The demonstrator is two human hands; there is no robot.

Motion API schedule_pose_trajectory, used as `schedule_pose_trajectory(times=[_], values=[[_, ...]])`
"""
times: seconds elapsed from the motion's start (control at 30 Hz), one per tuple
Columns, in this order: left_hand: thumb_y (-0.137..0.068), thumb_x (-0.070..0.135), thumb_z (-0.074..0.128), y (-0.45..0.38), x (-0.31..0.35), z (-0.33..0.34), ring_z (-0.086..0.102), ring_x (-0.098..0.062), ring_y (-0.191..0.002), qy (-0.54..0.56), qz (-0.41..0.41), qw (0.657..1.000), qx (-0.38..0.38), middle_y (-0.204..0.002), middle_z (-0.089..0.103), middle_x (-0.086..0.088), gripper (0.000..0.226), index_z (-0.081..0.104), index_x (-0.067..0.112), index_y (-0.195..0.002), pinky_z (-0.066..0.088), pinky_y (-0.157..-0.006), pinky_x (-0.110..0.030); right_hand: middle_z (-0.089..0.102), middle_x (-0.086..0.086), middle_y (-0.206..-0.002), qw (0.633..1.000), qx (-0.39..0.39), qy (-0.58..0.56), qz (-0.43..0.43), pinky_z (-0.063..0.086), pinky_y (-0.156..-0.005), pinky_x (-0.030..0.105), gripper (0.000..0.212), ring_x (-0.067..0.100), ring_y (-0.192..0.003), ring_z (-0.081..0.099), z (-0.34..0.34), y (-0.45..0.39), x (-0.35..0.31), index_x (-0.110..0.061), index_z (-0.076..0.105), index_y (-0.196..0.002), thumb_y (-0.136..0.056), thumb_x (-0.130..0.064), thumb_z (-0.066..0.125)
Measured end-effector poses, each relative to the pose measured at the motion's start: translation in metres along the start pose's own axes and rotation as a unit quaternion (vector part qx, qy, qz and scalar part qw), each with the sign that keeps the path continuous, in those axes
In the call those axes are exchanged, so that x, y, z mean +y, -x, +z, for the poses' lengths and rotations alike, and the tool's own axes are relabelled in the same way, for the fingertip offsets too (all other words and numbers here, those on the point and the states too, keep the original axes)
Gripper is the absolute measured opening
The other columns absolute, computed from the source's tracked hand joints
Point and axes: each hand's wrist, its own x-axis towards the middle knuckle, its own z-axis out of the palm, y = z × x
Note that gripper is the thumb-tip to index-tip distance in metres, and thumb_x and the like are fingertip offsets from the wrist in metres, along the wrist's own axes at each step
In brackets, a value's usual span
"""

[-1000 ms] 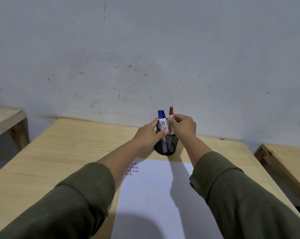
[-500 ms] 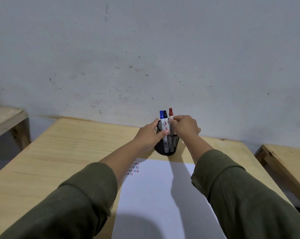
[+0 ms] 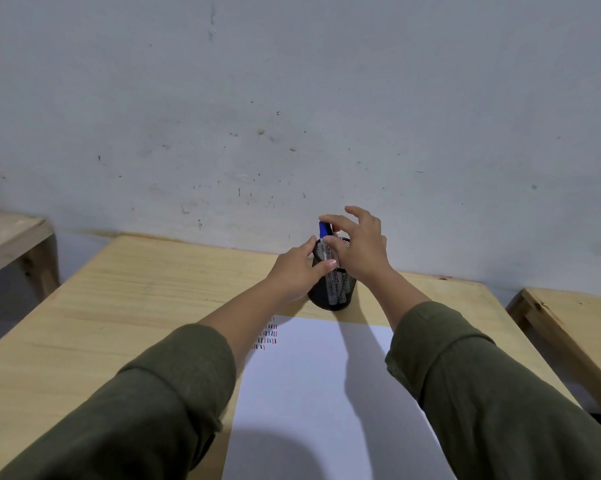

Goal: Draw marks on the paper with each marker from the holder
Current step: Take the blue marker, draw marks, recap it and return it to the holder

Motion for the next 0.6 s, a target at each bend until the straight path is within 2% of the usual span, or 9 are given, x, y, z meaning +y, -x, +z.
schedule_pose_trajectory(times=[0.13, 0.2, 0.27, 0.33, 0.43, 0.53, 0.6], values=[[-0.088, 0.043, 0.054, 0.000, 0.000, 0.001, 0.029, -0.022, -0.142, 0.006, 0.000, 1.000, 0.010, -0.152, 0.035, -0.007, 0.074, 0.021, 0.018, -0.148, 0.027, -0.109, -0.029, 0.050, 0.002, -0.121, 0.998, 0.052, -0.027, -0.028, 0.034, -0.095, 0.033, 0.032, 0.020, -0.117, 0.042, 0.000, 0.008, -0.001, -0.034, 0.065, -0.115, -0.083, -0.028, 0.066], [-0.088, 0.043, 0.055, 0.000, 0.000, 0.002, 0.029, -0.022, -0.142, 0.016, -0.002, 1.000, 0.016, -0.152, 0.035, -0.006, 0.073, 0.022, 0.018, -0.148, 0.027, -0.109, -0.028, 0.057, 0.003, -0.107, 0.994, 0.035, -0.098, -0.019, 0.044, -0.088, 0.032, 0.034, 0.018, -0.102, 0.053, -0.002, 0.015, -0.002, -0.030, 0.063, -0.114, -0.082, -0.023, 0.068], [-0.087, 0.043, 0.057, 0.001, 0.000, 0.002, 0.028, -0.021, -0.142, 0.028, -0.004, 0.999, 0.019, -0.152, 0.035, -0.006, 0.073, 0.023, 0.019, -0.148, 0.027, -0.109, -0.028, 0.065, 0.003, -0.097, 0.988, -0.006, -0.152, -0.003, 0.046, -0.073, 0.020, 0.037, 0.017, -0.087, 0.059, -0.006, 0.022, -0.004, -0.029, 0.058, -0.116, -0.083, -0.017, 0.067], [-0.086, 0.043, 0.058, 0.002, 0.000, 0.001, 0.028, -0.021, -0.142, 0.031, -0.006, 0.999, 0.019, -0.153, 0.034, -0.006, 0.074, 0.024, 0.019, -0.148, 0.026, -0.109, -0.028, 0.069, 0.001, -0.095, 0.987, -0.014, -0.158, 0.001, 0.042, -0.066, 0.014, 0.039, 0.014, -0.082, 0.062, -0.007, 0.025, -0.005, -0.028, 0.054, -0.117, -0.083, -0.013, 0.066], [-0.086, 0.043, 0.058, 0.004, 0.002, -0.002, 0.029, -0.022, -0.142, 0.004, -0.007, 1.000, 0.028, -0.152, 0.034, -0.006, 0.072, 0.027, 0.019, -0.147, 0.026, -0.109, -0.028, 0.067, -0.003, -0.091, 0.979, 0.008, -0.204, 0.015, 0.046, -0.066, 0.015, 0.043, 0.011, -0.079, 0.065, -0.013, 0.025, -0.009, -0.026, 0.049, -0.119, -0.083, -0.011, 0.067], [-0.087, 0.040, 0.056, 0.008, 0.010, -0.010, 0.038, -0.020, -0.137, 0.024, 0.015, 0.995, 0.096, -0.146, 0.046, -0.004, 0.058, 0.042, 0.021, -0.140, 0.029, -0.107, -0.027, 0.068, -0.004, -0.094, 0.971, 0.036, -0.235, 0.012, 0.043, -0.061, 0.004, 0.047, 0.009, -0.077, 0.068, -0.023, 0.024, -0.016, -0.025, 0.042, -0.122, -0.084, -0.010, 0.067], [-0.088, 0.036, 0.058, 0.013, 0.020, -0.019, 0.047, -0.015, -0.129, 0.070, 0.051, 0.983, 0.161, -0.136, 0.056, 0.002, 0.044, 0.054, 0.022, -0.130, 0.031, -0.099, -0.020, 0.071, -0.002, -0.097, 0.969, 0.053, -0.241, -0.002, 0.042, -0.062, 0.001, 0.049, 0.010, -0.080, 0.069, -0.031, 0.024, -0.021, -0.025, 0.041, -0.122, -0.084, -0.011, 0.067]])
